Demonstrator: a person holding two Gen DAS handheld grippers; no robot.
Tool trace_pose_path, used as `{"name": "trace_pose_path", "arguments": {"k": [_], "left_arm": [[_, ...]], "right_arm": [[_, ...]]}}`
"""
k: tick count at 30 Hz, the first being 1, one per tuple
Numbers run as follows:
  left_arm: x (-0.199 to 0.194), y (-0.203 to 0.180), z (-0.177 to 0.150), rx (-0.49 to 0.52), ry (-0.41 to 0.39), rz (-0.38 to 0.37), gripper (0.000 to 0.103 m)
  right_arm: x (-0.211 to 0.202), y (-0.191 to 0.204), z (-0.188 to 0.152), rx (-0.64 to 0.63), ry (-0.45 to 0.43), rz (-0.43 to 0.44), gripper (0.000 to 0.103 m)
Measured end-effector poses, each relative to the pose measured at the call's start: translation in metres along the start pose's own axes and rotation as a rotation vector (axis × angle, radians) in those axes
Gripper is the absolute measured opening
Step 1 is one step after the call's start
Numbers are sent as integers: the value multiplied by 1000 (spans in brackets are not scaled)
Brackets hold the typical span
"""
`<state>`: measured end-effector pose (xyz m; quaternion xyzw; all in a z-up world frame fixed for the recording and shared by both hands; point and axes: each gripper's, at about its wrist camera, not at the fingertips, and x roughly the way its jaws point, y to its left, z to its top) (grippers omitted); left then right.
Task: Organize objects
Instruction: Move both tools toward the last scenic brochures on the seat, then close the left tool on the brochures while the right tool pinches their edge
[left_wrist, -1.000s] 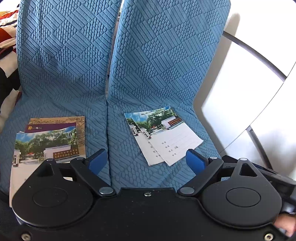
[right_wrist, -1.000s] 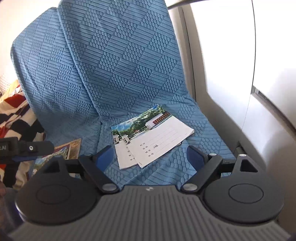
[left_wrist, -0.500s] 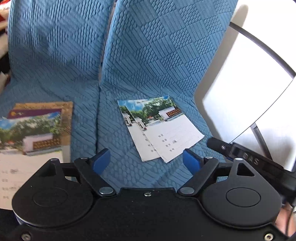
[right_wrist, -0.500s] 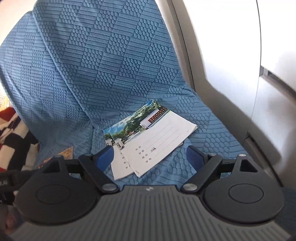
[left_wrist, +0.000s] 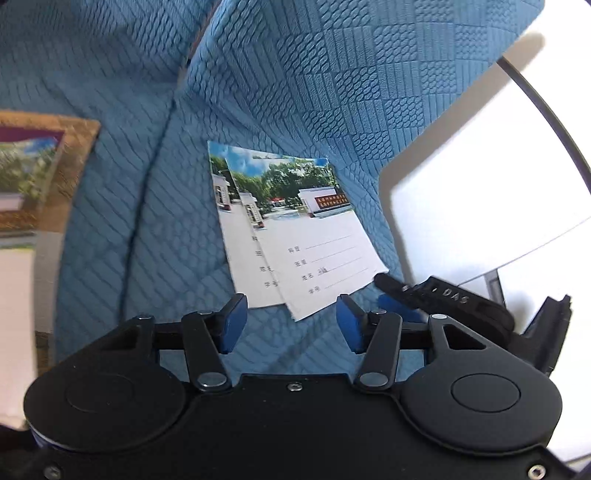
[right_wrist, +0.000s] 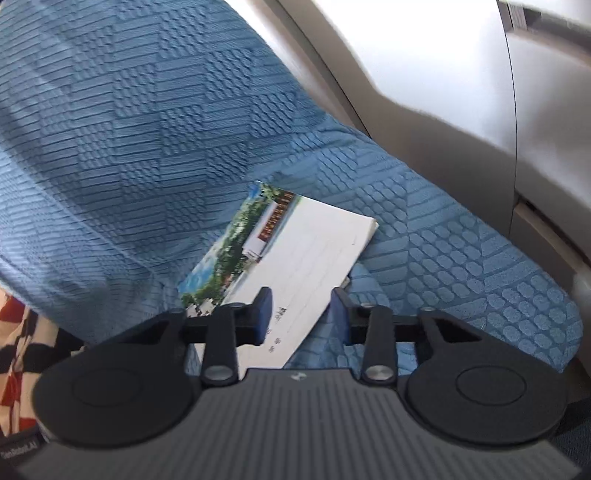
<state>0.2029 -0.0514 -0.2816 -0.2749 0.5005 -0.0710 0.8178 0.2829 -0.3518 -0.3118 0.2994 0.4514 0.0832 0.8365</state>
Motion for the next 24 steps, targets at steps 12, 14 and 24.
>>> {"name": "trace_pose_path", "arguments": {"k": [12, 14, 24], "left_arm": [[65, 16, 6, -111, 98, -80, 32], [72, 13, 8, -101, 105, -56, 32], [93, 16, 0, -226, 175, -72, 32]], "right_arm": [[39, -18, 8, 196, 76, 72, 19], [44, -18, 9, 209, 79, 75, 19], [54, -19, 11, 214, 81, 57, 1]]}}
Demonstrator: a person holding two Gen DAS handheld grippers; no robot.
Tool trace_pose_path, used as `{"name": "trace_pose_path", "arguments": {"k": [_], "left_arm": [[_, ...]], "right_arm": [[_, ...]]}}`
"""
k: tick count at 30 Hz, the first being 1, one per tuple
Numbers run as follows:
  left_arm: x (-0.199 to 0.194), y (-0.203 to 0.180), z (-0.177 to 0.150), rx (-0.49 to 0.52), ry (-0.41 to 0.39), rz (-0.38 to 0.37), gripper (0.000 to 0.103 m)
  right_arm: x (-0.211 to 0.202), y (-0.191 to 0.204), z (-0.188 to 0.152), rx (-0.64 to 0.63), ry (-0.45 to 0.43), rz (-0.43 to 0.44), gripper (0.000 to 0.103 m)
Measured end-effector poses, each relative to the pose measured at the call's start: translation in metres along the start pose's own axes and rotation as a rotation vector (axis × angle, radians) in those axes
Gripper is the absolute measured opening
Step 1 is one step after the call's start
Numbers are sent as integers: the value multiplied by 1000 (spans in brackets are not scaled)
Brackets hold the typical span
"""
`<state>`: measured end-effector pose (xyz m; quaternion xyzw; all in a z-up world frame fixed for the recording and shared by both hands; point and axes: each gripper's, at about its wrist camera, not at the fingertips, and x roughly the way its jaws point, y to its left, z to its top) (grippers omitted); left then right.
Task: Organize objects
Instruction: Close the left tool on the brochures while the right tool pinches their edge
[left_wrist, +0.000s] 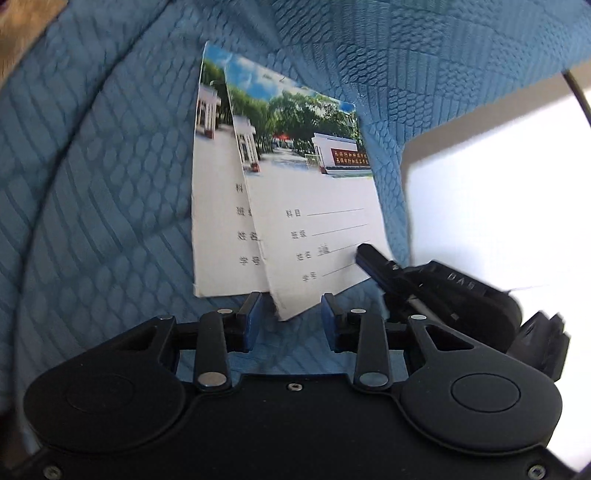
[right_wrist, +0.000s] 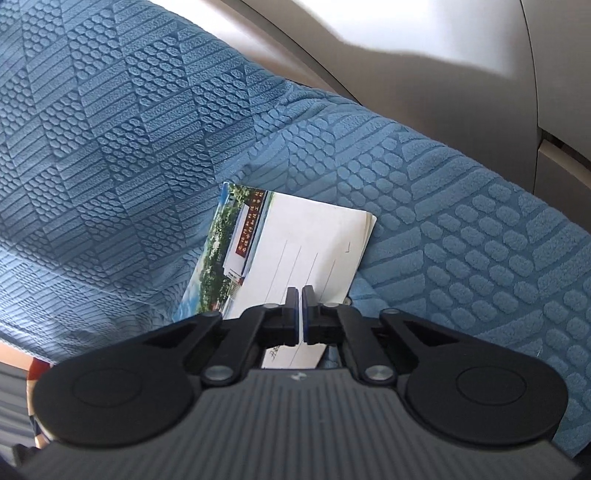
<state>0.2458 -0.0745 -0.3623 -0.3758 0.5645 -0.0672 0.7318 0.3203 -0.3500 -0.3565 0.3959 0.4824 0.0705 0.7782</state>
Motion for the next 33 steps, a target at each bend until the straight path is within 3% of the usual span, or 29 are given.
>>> {"name": "trace_pose_path", "arguments": {"k": [6, 8, 10, 11, 14, 19, 23, 25, 27, 33], "left_arm": [[2, 7, 6, -88, 1, -54, 32], [1, 8, 6, -84, -19, -53, 26], [0, 11, 7, -102, -29, -46, 8], [0, 12, 8, -110, -29, -55, 4], [-4, 12, 7, -124, -46, -111, 2], [-7, 2, 10, -109, -64, -96, 0], [-12, -6, 13, -98, -85, -108, 0], [-11, -10, 13, -86, -80, -113, 0], [-14, -13, 13, -66, -76, -108, 0], [-26, -20, 12, -20, -92, -107, 0]], "right_arm": [[0, -4, 0, 46, 1, 23, 0], [0, -8, 0, 77, -1, 37, 0], [0, -11, -1, 109, -4, 48, 1], [0, -13, -1, 125, -3, 55, 1], [1, -16, -1, 154, 2, 72, 2], [0, -18, 0, 189, 4, 114, 9], [-9, -17, 5, 223, -14, 200, 10], [-13, -15, 7, 231, -6, 245, 20], [-17, -14, 4, 229, 15, 283, 47], [-29, -22, -4, 289, 78, 400, 66]]}}
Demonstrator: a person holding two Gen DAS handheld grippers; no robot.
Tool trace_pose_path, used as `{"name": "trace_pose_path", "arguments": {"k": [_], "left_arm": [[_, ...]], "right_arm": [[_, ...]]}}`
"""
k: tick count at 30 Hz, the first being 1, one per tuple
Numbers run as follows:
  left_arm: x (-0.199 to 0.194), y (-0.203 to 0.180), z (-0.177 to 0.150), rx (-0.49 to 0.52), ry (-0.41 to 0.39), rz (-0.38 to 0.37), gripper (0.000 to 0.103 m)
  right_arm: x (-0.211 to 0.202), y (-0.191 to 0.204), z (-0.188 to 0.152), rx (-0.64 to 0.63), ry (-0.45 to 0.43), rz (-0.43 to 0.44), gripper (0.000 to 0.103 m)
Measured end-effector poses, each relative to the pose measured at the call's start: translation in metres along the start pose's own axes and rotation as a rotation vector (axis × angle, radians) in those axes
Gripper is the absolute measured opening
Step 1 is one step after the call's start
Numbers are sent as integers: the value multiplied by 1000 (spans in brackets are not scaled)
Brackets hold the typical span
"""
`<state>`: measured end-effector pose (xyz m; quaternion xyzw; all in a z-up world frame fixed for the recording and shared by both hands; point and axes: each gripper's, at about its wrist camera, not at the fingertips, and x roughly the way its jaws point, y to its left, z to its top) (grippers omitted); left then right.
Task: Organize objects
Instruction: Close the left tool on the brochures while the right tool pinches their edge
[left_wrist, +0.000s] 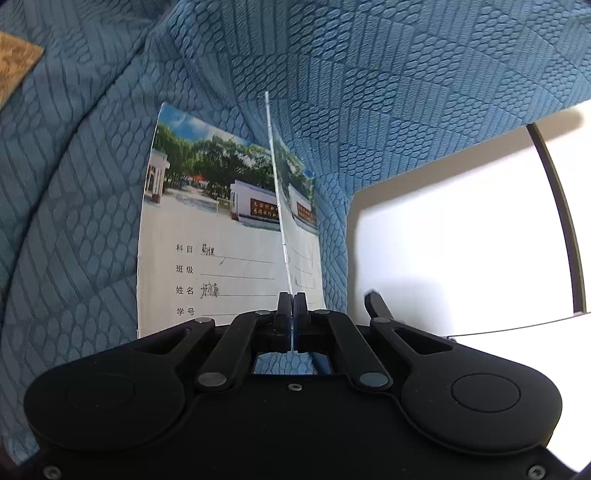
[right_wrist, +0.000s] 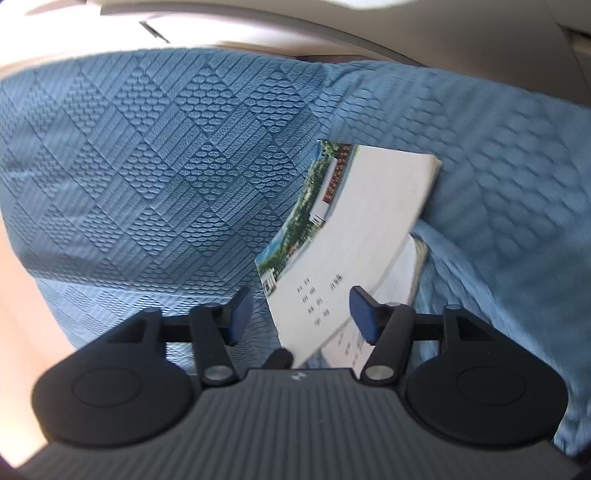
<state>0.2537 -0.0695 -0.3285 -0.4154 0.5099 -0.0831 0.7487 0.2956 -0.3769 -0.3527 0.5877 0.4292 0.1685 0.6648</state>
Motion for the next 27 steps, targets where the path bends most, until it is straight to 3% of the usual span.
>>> {"name": "trace_pose_path", "arguments": {"k": [5, 7, 10, 17, 19, 24, 27], "left_arm": [[-8, -8, -3, 22, -5, 20, 0], [-14, -8, -6, 13, -10, 34, 0], [-22, -6, -11, -7, -13, 30, 0], [-42, 12, -15, -108, -18, 13, 0], [-48, 15, -13, -107, -29, 14, 0], [-60, 21, -10, -107, -39, 15, 0], [-67, 25, -10, -110, -30, 13, 0]], "right_arm": [[2, -16, -13, 123, 56, 30, 67], [5, -15, -15, 108, 63, -2, 67], [7, -7, -12, 66, 28, -34, 64], [3, -12, -5, 113, -86, -115, 58], [-1, -12, -4, 119, -109, -129, 50], [-6, -2, -9, 59, -114, -165, 15], [-9, 6, -14, 15, -107, -154, 9]]}}
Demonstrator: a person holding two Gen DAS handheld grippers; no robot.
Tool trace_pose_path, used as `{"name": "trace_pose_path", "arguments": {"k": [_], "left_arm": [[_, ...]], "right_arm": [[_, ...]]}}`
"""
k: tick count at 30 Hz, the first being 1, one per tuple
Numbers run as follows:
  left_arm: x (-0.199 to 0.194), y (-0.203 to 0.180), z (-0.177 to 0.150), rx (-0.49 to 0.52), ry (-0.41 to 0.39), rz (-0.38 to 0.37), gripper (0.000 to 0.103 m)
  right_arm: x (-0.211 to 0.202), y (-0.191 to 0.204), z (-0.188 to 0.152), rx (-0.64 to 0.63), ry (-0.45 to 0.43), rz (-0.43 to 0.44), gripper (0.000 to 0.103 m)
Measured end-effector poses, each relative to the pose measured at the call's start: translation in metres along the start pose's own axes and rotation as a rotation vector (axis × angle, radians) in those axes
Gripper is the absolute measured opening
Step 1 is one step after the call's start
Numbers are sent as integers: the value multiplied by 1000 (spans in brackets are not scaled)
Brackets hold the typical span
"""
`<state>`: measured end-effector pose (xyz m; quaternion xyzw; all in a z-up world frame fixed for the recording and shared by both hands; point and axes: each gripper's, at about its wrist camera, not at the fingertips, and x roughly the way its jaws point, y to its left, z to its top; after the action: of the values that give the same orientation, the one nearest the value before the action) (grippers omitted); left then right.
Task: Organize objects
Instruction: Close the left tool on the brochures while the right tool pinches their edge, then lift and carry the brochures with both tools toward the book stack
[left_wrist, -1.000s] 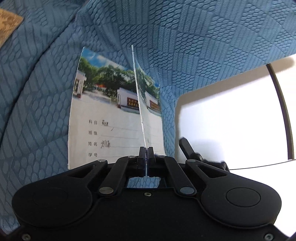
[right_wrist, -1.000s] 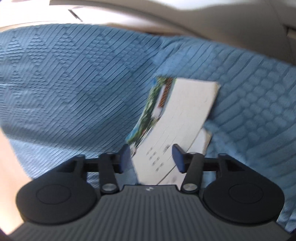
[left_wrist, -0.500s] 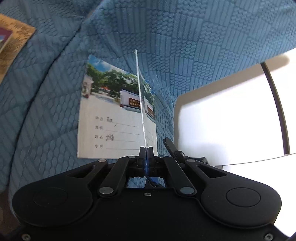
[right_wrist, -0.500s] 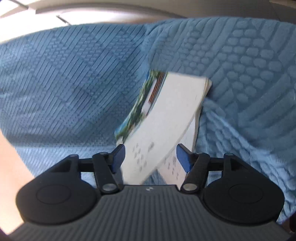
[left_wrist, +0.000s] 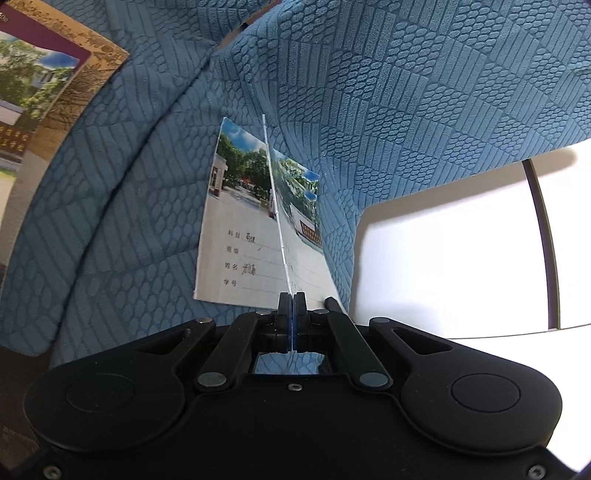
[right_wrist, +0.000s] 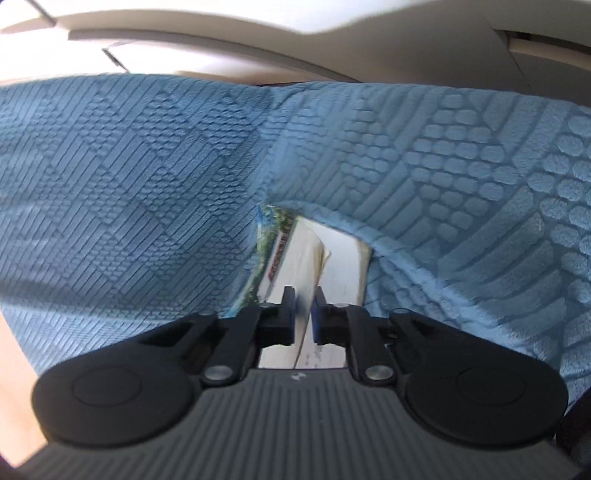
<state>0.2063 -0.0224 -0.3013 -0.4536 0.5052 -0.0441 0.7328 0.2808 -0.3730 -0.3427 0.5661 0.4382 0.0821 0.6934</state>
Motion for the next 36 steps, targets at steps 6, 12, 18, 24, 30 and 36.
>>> {"name": "trace_pose_path", "arguments": {"k": [6, 12, 18, 24, 30, 36], "left_arm": [[-24, 9, -8, 21, 18, 5, 0], [-57, 24, -19, 0, 16, -15, 0], [-97, 36, -25, -27, 1, -44, 0], [-138, 37, -22, -16, -39, -66, 0], [-177, 39, -14, -14, -62, -105, 0], [-219, 38, -3, -1, -92, -140, 0]], "right_arm": [[-13, 21, -20, -115, 20, 6, 4], [-32, 53, -47, -220, -3, 45, 4], [-44, 84, -78, -337, 11, 17, 4], [-57, 99, -106, -367, 13, 14, 4], [-68, 124, -133, -409, 4, 14, 4], [-76, 154, -159, -458, 2, 37, 4]]}}
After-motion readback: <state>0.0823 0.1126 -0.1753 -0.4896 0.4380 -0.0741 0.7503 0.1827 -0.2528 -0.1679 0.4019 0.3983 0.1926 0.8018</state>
